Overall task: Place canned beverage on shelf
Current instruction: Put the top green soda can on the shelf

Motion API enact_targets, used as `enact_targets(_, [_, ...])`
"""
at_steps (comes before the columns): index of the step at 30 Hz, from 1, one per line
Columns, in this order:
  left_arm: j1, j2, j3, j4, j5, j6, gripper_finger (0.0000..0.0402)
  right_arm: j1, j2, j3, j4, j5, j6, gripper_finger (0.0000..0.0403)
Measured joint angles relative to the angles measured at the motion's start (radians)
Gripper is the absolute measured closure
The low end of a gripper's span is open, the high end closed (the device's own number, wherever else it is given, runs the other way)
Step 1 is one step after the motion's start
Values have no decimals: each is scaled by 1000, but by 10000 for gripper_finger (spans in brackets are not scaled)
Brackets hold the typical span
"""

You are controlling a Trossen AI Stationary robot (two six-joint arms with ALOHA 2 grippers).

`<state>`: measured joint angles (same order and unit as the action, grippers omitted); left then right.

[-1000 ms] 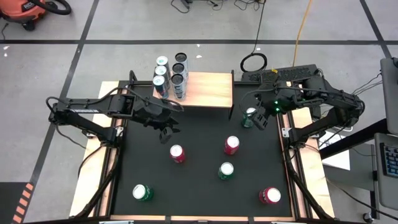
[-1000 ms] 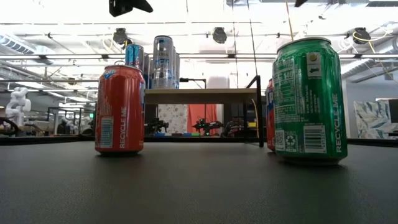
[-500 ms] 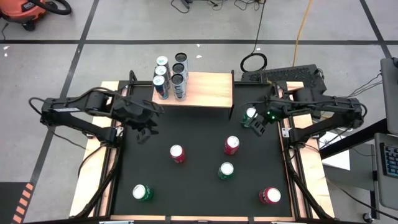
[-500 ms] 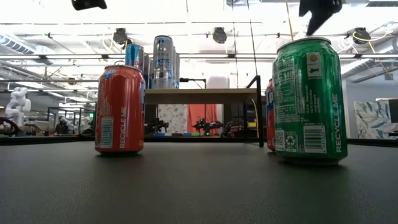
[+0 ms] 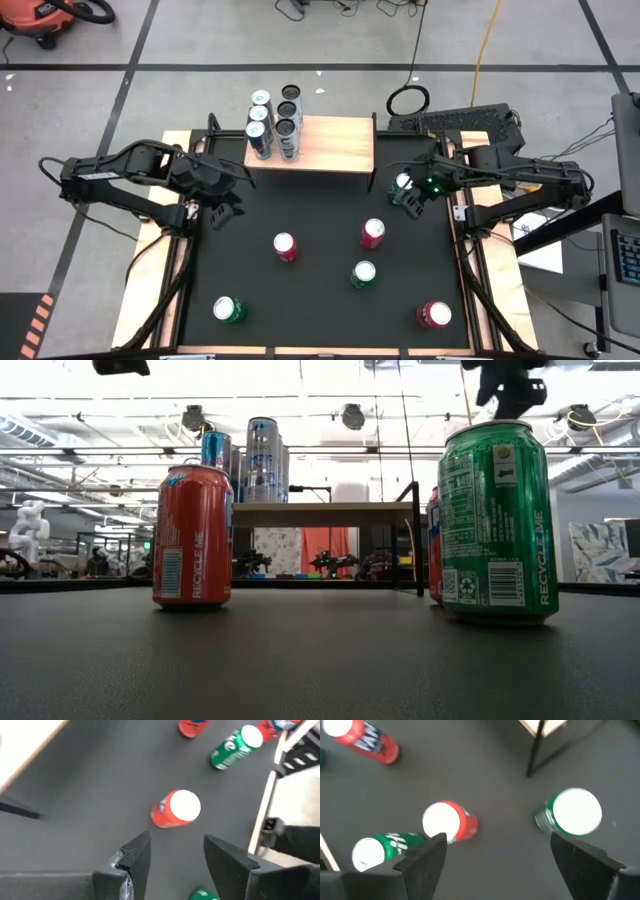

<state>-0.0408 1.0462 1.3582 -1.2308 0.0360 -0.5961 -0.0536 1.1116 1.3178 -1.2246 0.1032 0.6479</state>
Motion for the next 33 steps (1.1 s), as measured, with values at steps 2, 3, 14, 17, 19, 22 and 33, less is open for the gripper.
enact_targets(2, [0,0,0,-1,-36,0,217,0,3,0,36,0,-7,69])
enact_targets(3, [0,0,0,-1,-51,0,217,0,4,0,49,0,5,69])
enact_targets(14, [-1,0,0,0,-142,0,217,4,30,0,97,-56,92,69])
enact_targets(17, [-1,0,0,0,-178,-1,217,4,48,0,108,-68,19,69])
enact_targets(19, [0,0,0,0,-186,0,217,7,63,0,129,-113,-9,69])
enact_targets(22, [-1,0,0,1,-186,5,217,23,89,0,128,-132,7,69])
enact_targets(33, [0,0,0,3,-197,9,217,91,235,0,134,-103,-96,69])
